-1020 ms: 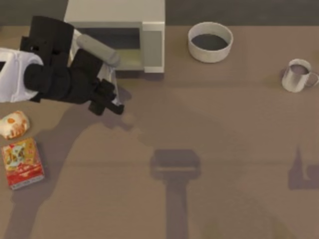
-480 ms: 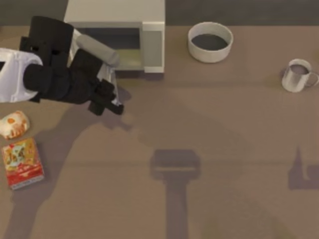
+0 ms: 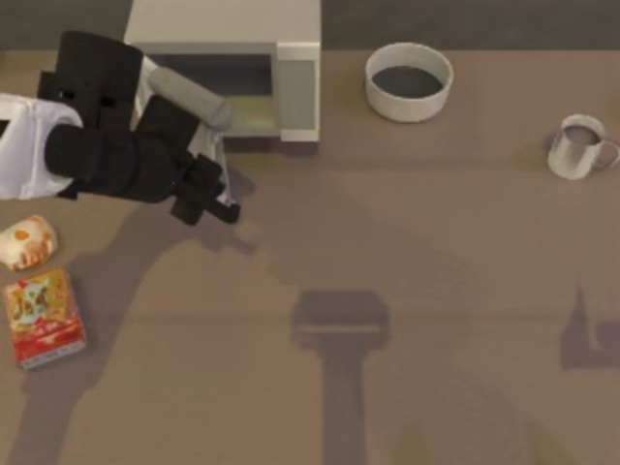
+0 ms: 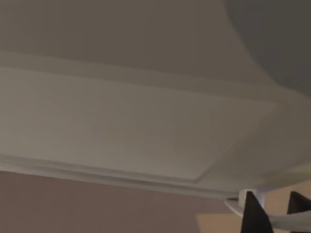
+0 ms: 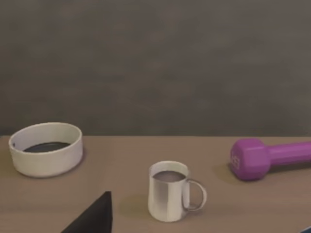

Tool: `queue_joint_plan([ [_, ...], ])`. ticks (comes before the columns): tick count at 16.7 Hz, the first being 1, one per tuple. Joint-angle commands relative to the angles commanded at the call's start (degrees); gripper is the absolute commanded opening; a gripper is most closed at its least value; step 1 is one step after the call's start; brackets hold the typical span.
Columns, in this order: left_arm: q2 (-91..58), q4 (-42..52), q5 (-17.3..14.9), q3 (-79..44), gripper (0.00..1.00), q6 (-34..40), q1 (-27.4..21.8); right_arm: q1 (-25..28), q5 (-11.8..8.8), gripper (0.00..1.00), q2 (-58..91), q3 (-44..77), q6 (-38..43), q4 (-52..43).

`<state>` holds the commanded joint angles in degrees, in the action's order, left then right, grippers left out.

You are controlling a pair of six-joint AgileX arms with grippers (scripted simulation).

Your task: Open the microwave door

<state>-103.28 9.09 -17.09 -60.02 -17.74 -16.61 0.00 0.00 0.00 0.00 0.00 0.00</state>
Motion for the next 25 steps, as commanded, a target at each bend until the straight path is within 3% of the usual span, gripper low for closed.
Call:
queue_joint_plan([
  [9, 0.7, 2.3, -4.2, 0.4, 0.00, -6.7, 3.1, 0.0, 0.0, 1.00, 0.0, 0.0, 0.0, 0.0],
  [25, 0.8, 2.3, -4.2, 0.5, 0.00, -6.7, 3.2, 0.0, 0.0, 1.00, 0.0, 0.0, 0.0, 0.0],
])
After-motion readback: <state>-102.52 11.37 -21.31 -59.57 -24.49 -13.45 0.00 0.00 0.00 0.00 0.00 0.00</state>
